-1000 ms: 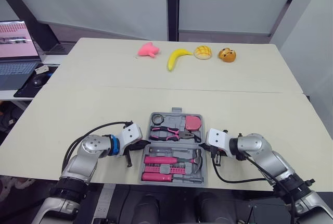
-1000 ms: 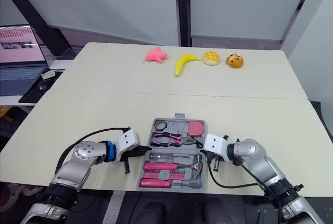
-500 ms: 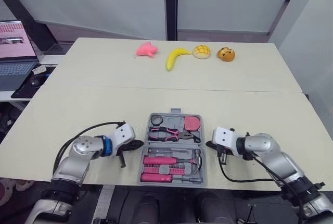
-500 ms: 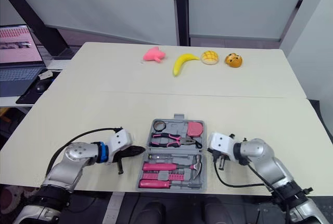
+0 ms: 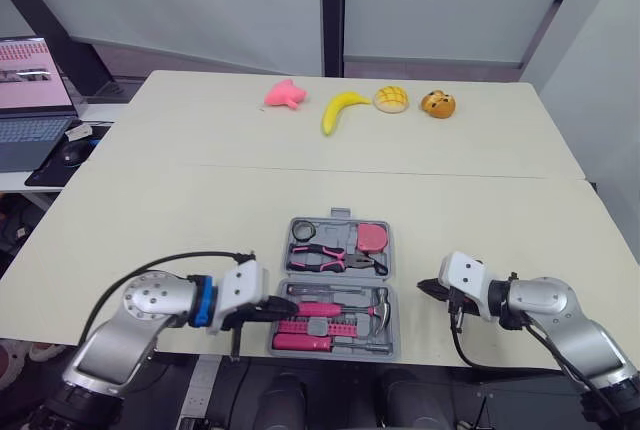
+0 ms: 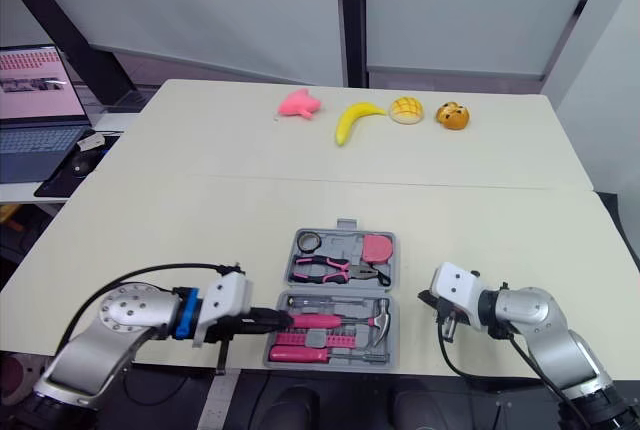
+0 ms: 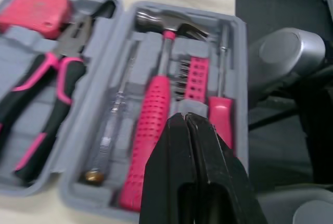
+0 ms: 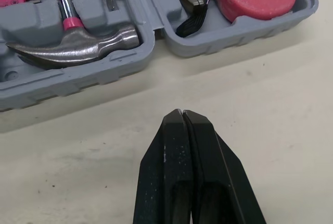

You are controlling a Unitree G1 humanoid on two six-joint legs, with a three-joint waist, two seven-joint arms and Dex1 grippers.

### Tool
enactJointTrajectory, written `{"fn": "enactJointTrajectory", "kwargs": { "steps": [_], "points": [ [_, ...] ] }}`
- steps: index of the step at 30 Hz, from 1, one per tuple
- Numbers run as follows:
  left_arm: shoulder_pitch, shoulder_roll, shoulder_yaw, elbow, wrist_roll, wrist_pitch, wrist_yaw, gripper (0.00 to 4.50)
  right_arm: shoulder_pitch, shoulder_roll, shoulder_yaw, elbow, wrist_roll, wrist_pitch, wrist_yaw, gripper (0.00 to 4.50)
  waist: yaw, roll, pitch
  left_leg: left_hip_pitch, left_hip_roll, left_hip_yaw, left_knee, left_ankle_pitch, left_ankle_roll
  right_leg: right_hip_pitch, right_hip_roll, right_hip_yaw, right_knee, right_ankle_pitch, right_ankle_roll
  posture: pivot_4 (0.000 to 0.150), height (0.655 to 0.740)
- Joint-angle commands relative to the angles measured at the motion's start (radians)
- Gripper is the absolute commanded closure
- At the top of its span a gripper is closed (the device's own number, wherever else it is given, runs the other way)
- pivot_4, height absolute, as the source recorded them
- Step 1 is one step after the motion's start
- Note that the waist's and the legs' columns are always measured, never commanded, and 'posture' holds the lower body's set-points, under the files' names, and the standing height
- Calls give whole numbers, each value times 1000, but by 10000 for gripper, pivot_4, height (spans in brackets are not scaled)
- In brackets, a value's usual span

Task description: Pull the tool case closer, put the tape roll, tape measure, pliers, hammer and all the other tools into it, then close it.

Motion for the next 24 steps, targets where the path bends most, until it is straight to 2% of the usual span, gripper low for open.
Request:
{"fn": "enactJointTrajectory", "kwargs": {
  "steps": [1,6,10,14,18,22,24],
  "points": [
    [-29,-20,-80,19,81,-44,21,45000,-2,9,1,-69,15,26,-21,44812,0,0,0,0,0,0,0,0,0,0,0,1,0,0,0,1500,7400],
    [-89,-90,-148,105,144,-68,62,45000,-10,10,1,-88,25,57,-30,44812,0,0,0,0,0,1,1,0,0,0,0,1,-1,1,1,1500,7400],
    [-107,-90,-194,170,200,-116,57,45000,-32,3,0,-94,30,81,-26,44812,0,0,0,-1,0,1,0,0,0,0,0,1,-4,2,1,1500,7400],
    [-106,-88,-205,189,204,-131,55,45000,-130,66,-26,-113,109,286,-63,44812,-1,0,0,0,0,1,0,0,0,1,0,1,-4,2,1,1500,7400],
    [-103,-85,-209,192,204,-134,51,45000,-244,150,-71,-86,195,529,-133,36747,0,1,0,0,0,0,0,0,1,2,0,1,-4,3,2,1500,7400],
    [-101,-73,-220,209,223,-144,51,45000,-364,242,-108,6,223,733,-246,28700,-1,1,-1,0,0,0,0,0,1,2,0,1,-4,3,1,1500,7400],
    [-103,-70,-225,216,229,-148,52,45000,-412,301,-136,65,225,793,-312,25032,-1,2,-1,0,0,0,0,0,1,2,0,0,-4,6,-3,1500,7400]
  ]
}}
